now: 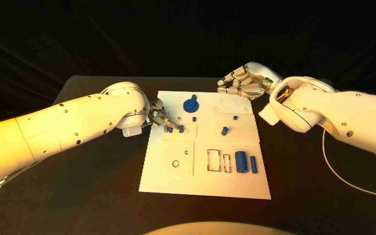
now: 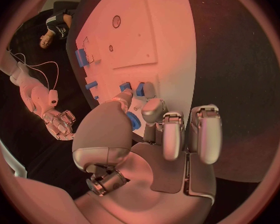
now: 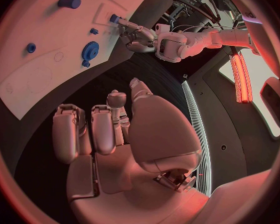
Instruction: Assemble the parts on the task board
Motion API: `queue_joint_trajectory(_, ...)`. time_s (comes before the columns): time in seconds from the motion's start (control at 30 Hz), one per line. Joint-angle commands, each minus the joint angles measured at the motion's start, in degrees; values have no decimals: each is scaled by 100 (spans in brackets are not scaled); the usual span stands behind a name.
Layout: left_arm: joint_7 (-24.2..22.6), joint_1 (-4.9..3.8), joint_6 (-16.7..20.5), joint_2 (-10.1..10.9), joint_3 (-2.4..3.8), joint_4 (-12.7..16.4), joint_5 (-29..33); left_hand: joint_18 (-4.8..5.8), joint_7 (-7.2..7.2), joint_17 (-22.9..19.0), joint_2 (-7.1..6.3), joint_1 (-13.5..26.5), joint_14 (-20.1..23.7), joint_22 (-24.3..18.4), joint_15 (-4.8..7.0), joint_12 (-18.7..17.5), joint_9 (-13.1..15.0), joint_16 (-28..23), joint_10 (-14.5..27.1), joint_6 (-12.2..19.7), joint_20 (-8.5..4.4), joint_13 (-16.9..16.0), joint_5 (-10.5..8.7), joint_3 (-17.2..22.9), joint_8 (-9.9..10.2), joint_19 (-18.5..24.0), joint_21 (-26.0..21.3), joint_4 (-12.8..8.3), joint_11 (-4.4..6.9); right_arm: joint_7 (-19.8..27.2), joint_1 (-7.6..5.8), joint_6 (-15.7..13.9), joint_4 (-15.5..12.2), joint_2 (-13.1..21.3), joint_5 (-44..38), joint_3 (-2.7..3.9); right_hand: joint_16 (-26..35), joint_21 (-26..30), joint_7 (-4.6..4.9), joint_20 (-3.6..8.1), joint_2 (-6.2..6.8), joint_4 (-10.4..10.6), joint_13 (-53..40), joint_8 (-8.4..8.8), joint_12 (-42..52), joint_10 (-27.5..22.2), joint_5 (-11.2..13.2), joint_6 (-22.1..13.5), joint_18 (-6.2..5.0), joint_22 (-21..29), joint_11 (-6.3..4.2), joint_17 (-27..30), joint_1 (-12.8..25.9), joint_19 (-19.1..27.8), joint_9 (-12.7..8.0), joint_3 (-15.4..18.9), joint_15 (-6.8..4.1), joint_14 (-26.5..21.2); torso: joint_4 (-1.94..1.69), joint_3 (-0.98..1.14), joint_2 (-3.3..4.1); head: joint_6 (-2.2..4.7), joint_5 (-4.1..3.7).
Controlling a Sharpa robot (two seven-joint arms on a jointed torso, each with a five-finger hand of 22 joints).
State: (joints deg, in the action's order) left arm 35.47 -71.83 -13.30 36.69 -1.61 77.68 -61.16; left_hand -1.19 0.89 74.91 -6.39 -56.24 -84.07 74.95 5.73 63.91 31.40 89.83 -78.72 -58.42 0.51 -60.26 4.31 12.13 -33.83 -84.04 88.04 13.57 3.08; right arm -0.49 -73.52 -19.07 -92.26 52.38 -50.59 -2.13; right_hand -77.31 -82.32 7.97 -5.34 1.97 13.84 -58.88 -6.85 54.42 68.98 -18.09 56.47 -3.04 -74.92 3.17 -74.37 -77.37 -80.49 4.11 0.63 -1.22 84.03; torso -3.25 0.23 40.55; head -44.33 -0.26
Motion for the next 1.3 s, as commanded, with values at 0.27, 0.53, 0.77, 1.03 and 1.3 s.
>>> queue_joint_trajectory(0.27,69,43,429,149,-13,71,124,72,-7,1509,98,65,-593,1355,46,55,-15,17,-44,-52,-39,-50,-139,-498,-6,-528,34,307,-6,3,4,110,31,-15,-16,-2,58,41,8,15,-25,-19,35,-25,-67,-81,-19,23,-60,10,-1,25,15,62,-3,53,13,254,-4,-4,2,1,-8)
queue_joint_trajectory(0.53,-489,43,1031,253,-11,56,614,49,7,1509,270,39,-593,1280,40,-14,-23,17,0,-14,-37,17,-124,-617,7,-494,-50,310,-16,-12,9,135,53,-23,-18,-9,67,49,7,15,-32,-25,67,-26,-102,-105,-32,24,-62,20,-2,32,-6,69,-3,55,12,251,-10,2,-4,13,-18)
queue_joint_trajectory(0.77,-1295,42,1757,317,-12,-21,1311,-69,109,1509,454,227,-593,888,-44,-518,-51,17,369,213,25,525,-117,-975,83,-301,-500,321,-104,-8,37,149,77,-48,-10,-16,71,51,7,16,-34,-24,77,-27,-113,-112,-35,25,-63,22,-2,36,-7,71,-2,56,11,250,-10,5,-3,32,-15)
queue_joint_trajectory(1.03,-1639,42,1898,319,-15,-85,1341,-386,286,1195,547,-5,-487,-314,-171,-1718,-98,-257,1256,609,163,1828,-105,-1440,165,214,-1951,282,-274,-7,61,148,82,-48,-5,-18,71,51,7,16,-34,-24,77,-27,-113,-112,-35,25,-63,22,-2,36,-7,71,-2,56,11,250,2,1,-1,43,-16)
queue_joint_trajectory(1.3,-2901,58,2282,222,-28,-64,824,-844,587,-684,611,-2418,534,-2519,-386,-2486,-473,-2185,2221,1128,312,2375,300,-708,615,1460,-4821,-659,-552,2,65,134,77,-50,-4,-19,72,53,8,16,-47,-18,91,-28,-128,-122,-48,26,-63,22,-3,34,-9,71,-2,59,11,250,-2,1,-1,64,-41)
